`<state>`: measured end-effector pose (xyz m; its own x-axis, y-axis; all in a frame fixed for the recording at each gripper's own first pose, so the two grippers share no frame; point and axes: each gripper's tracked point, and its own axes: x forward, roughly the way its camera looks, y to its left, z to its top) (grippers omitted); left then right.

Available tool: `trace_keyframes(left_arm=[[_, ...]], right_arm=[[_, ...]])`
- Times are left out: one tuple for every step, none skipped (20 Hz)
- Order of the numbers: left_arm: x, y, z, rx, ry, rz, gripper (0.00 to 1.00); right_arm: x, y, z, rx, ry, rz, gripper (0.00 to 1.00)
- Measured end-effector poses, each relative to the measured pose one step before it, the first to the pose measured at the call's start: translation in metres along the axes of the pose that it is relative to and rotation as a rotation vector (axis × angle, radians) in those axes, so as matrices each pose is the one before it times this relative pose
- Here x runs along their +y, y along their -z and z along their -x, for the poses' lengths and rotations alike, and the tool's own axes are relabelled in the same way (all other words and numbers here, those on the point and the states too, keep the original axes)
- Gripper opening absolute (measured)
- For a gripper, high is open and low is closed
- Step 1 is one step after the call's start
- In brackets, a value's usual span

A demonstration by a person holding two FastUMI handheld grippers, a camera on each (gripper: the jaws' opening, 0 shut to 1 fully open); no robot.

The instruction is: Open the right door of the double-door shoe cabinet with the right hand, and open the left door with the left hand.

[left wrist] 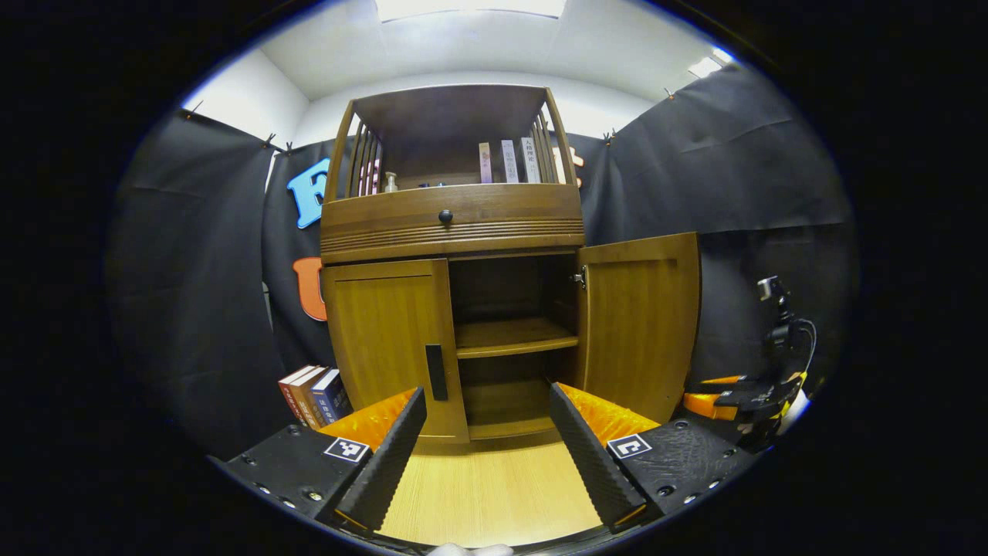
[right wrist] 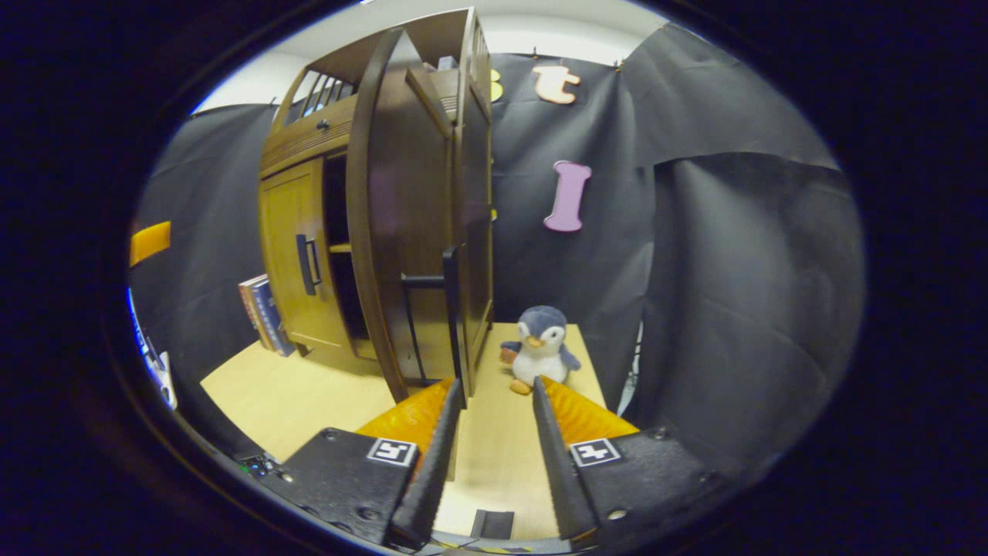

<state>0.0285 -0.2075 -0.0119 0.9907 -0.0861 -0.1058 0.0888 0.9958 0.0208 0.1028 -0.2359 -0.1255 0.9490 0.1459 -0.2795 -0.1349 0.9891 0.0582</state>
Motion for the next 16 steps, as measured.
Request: trace_keyframes(left_arm=[[0.00658, 0.00036, -0.00195, 0.00088, 0.01399, 0.00571, 0.96], [0.00647, -0.00010, -0.00122, -0.00151, 0.01219, 0.00588, 0.96], [0.00672, 0.00052, -0.00102, 0.00027, 0.01241, 0.00502, 0.96], [0.00547, -0.00063, -0.00022, -0.00294, 0.01497, 0.00238, 0.96], [0.00658, 0.00078, -0.00113, -0.00299, 0.01400, -0.00062, 0.96], [0.00804, -0.00078, 0.00027, -0.00500, 0.00841, -0.00293, 0.96], [0.00703, -0.00085, 0.00124, -0.00547, 0.00783, -0.00054, 0.96], [0.00771, -0.00060, -0.00018, -0.00612, 0.00840, 0.00131, 0.96], [0.00818, 0.00166, 0.00081, -0.00305, 0.00616, 0.00129, 0.96], [0.00960, 0.00222, 0.00123, 0.00159, 0.00332, 0.00031, 0.96], [0.00915, 0.00166, 0.00100, 0.00087, 0.00084, -0.00054, 0.96], [0.00954, 0.00158, 0.00111, -0.00246, -0.00221, 0.00010, 0.96], [0.00885, 0.00091, 0.00213, -0.00156, 0.00024, 0.00244, 0.96], [0.00929, 0.00226, 0.00269, 0.00123, -0.00374, 0.00336, 0.96], [0.00866, 0.00045, 0.00240, -0.00087, -0.00344, 0.00311, 0.96], [0.00949, 0.00163, 0.00148, 0.00225, -0.00594, 0.00195, 0.96]], right_arm=[[0.00216, -0.00700, 0.00918, -0.01757, 0.02624, -0.00877, 0.71], [0.00201, -0.00386, 0.00802, -0.01276, 0.02709, -0.00550, 0.80], [0.00279, -0.00537, 0.00753, -0.01105, 0.02826, -0.00537, 0.88], [0.00311, -0.00663, 0.00921, -0.01511, 0.02473, -0.00742, 0.89], [0.00488, -0.00796, 0.00699, -0.01654, 0.02462, -0.00651, 0.90], [0.00566, -0.00618, 0.00782, -0.01652, 0.02261, 0.00728, 0.92], [0.00674, -0.00694, 0.00669, -0.01838, 0.02057, 0.00987, 0.92], [0.00774, -0.00639, 0.00600, -0.01862, 0.01537, 0.00382, 0.91], [0.00961, -0.00809, 0.00588, -0.01662, 0.00716, -0.00385, 0.91], [0.01318, -0.00612, 0.00889, -0.01475, 0.00478, -0.01000, 0.91], [0.01452, -0.00601, 0.00521, -0.01996, 0.00444, -0.01412, 0.96], [0.01024, -0.00189, 0.00279, -0.01082, 0.00494, -0.01098, 0.98], [0.01299, -0.00230, 0.00263, -0.01216, -0.00034, -0.00984, 0.98], [0.01327, -0.00223, 0.00200, -0.01170, 0.00197, -0.00948, 0.98], [0.01336, -0.00079, 0.00158, -0.00515, 0.00265, -0.00223, 0.98], [0.01364, 0.00219, 0.00125, -0.00113, -0.00223, 0.00118, 0.98]])
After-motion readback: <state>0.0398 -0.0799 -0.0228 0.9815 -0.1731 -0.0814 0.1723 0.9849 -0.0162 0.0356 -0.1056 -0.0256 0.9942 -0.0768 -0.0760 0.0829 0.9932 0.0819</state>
